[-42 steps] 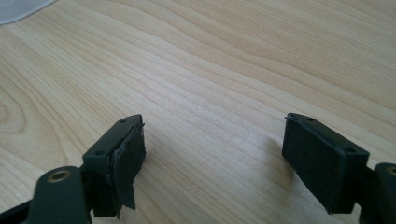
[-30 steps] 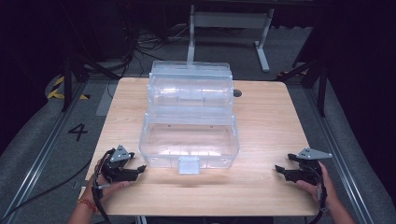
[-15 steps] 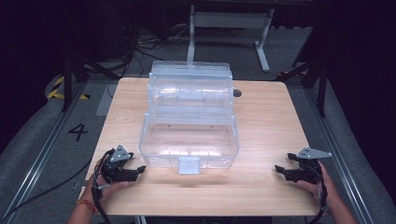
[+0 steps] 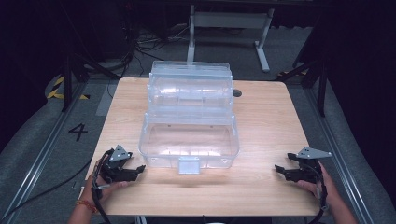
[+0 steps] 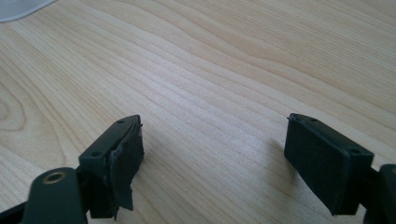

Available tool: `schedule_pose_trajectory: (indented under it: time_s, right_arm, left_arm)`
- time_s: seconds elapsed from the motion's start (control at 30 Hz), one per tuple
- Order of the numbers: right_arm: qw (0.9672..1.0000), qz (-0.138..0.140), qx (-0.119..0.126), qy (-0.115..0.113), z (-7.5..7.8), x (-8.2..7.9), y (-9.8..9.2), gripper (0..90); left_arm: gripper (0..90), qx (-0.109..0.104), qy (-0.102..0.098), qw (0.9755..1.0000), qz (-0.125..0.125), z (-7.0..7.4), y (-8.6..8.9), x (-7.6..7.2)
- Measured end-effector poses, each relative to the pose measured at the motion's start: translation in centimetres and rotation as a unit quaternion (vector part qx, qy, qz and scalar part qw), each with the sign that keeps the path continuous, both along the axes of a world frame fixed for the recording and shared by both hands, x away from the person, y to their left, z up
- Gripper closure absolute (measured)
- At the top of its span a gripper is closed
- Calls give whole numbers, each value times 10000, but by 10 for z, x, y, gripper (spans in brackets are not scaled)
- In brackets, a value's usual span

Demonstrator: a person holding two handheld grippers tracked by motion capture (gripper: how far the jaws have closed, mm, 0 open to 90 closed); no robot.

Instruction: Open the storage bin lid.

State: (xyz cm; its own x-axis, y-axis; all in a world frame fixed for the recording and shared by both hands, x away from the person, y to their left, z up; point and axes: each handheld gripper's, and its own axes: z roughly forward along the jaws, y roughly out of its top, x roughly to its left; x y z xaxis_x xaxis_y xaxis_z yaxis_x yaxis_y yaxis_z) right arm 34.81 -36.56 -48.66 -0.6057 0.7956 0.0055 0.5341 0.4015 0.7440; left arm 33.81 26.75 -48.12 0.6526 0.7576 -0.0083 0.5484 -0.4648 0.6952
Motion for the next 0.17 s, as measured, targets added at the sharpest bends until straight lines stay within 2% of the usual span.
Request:
schedule_pose_trajectory:
  time_s: [0.17]
  right_arm:
    - [10000, -1, -1, 2, 0, 0, 0, 198]
  left_arm:
    - [208, 35, 17, 9999, 109, 0, 0, 1]
